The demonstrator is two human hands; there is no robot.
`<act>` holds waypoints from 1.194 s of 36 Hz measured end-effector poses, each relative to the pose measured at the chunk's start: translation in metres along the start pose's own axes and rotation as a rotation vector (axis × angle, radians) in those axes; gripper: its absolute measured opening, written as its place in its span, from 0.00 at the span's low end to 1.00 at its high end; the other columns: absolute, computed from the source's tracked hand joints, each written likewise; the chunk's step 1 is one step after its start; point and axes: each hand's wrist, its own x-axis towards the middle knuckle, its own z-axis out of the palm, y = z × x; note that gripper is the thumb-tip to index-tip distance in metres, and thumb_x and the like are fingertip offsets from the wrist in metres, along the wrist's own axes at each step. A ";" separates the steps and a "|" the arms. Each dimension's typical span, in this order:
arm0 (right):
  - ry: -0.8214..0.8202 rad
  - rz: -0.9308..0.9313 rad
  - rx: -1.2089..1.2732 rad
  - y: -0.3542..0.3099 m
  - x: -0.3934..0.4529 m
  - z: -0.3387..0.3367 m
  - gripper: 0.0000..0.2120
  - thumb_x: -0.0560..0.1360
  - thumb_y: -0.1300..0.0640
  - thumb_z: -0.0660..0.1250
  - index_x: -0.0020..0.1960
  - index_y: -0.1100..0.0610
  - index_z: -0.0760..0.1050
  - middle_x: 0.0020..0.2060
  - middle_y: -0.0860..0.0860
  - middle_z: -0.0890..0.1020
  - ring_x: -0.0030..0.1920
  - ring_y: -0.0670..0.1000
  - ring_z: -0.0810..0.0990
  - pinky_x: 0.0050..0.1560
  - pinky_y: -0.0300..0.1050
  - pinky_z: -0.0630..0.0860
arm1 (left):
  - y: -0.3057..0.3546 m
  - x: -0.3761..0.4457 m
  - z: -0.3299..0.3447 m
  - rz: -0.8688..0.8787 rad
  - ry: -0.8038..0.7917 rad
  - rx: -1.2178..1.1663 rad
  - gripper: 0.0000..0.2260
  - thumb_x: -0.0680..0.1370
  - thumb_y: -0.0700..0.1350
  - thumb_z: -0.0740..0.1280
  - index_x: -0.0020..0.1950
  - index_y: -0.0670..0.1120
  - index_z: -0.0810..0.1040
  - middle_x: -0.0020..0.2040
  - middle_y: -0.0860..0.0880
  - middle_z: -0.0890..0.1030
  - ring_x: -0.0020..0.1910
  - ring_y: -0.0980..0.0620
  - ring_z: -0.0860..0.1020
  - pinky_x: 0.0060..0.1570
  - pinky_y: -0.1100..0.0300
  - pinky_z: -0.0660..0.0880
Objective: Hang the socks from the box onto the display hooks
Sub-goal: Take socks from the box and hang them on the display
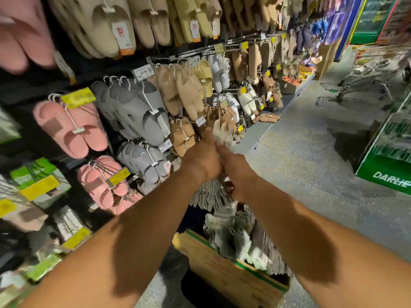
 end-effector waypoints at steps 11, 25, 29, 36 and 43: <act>-0.019 -0.413 -0.280 0.006 -0.012 0.062 0.26 0.70 0.58 0.76 0.64 0.54 0.71 0.57 0.56 0.82 0.53 0.55 0.83 0.57 0.57 0.80 | -0.082 -0.043 -0.088 -0.038 -0.105 -0.948 0.07 0.80 0.35 0.66 0.53 0.42 0.82 0.47 0.47 0.85 0.42 0.51 0.82 0.37 0.62 0.77; -0.686 -0.371 -0.393 0.003 -0.086 0.268 0.42 0.57 0.64 0.66 0.72 0.55 0.66 0.60 0.54 0.82 0.57 0.55 0.83 0.50 0.52 0.82 | -0.197 -0.172 -0.191 0.072 0.295 -1.205 0.11 0.82 0.42 0.65 0.59 0.55 0.82 0.59 0.49 0.85 0.59 0.46 0.82 0.63 0.47 0.77; -0.714 -0.422 -0.381 0.026 -0.110 0.333 0.48 0.46 0.55 0.71 0.67 0.49 0.70 0.61 0.56 0.79 0.57 0.58 0.82 0.58 0.61 0.79 | -0.245 -0.217 -0.217 0.043 0.454 -1.165 0.27 0.79 0.46 0.70 0.76 0.51 0.64 0.67 0.47 0.80 0.64 0.46 0.80 0.61 0.49 0.78; -0.822 -0.453 -0.356 0.082 -0.173 0.412 0.36 0.59 0.61 0.66 0.68 0.52 0.71 0.54 0.48 0.84 0.54 0.49 0.83 0.50 0.47 0.79 | -0.312 -0.293 -0.252 -0.010 0.688 -1.086 0.22 0.82 0.40 0.66 0.75 0.46 0.68 0.66 0.44 0.80 0.62 0.47 0.81 0.57 0.55 0.81; -0.847 -0.466 -0.419 0.116 -0.206 0.463 0.22 0.70 0.60 0.66 0.64 0.51 0.71 0.52 0.48 0.82 0.49 0.45 0.81 0.45 0.40 0.78 | -0.357 -0.340 -0.257 -0.056 0.742 -1.142 0.24 0.80 0.42 0.68 0.76 0.49 0.67 0.66 0.47 0.81 0.65 0.46 0.79 0.67 0.46 0.74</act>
